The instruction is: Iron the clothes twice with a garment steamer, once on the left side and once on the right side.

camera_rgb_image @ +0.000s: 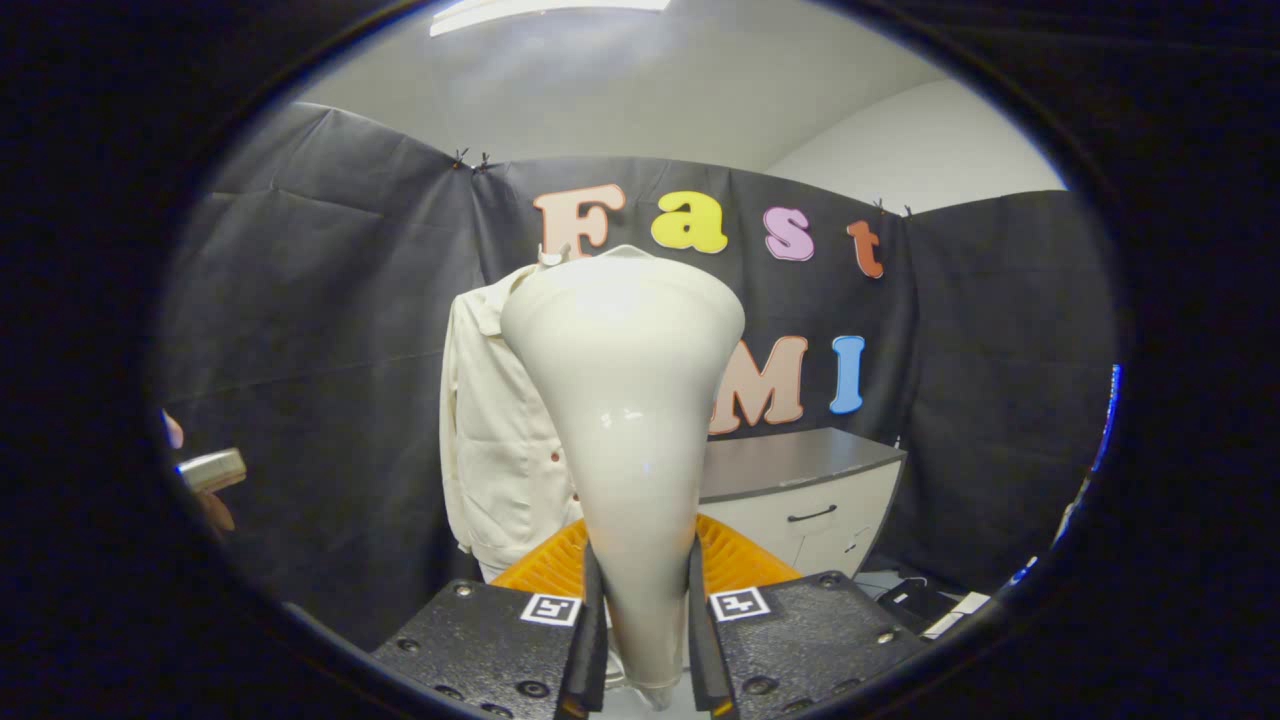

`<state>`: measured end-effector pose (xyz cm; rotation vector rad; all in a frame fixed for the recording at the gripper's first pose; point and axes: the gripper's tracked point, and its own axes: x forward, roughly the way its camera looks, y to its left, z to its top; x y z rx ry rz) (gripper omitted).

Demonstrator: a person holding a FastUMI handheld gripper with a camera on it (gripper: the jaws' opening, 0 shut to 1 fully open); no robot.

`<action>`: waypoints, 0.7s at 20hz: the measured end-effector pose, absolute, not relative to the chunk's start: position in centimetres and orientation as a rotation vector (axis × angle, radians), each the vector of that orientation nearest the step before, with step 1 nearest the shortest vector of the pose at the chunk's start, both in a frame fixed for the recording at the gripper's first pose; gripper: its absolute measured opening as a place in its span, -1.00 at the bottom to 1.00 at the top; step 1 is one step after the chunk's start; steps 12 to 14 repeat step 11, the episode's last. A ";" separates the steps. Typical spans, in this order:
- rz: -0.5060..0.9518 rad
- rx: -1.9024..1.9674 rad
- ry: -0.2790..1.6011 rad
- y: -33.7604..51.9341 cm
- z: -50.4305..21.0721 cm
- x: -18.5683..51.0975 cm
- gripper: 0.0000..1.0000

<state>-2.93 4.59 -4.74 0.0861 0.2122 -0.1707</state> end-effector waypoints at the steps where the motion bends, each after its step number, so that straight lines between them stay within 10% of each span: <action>1: -0.172 0.085 0.216 4.5 -4.8 -2.8 -0.35; 14: -0.179 0.076 0.228 4.2 -5.6 -1.8 -0.34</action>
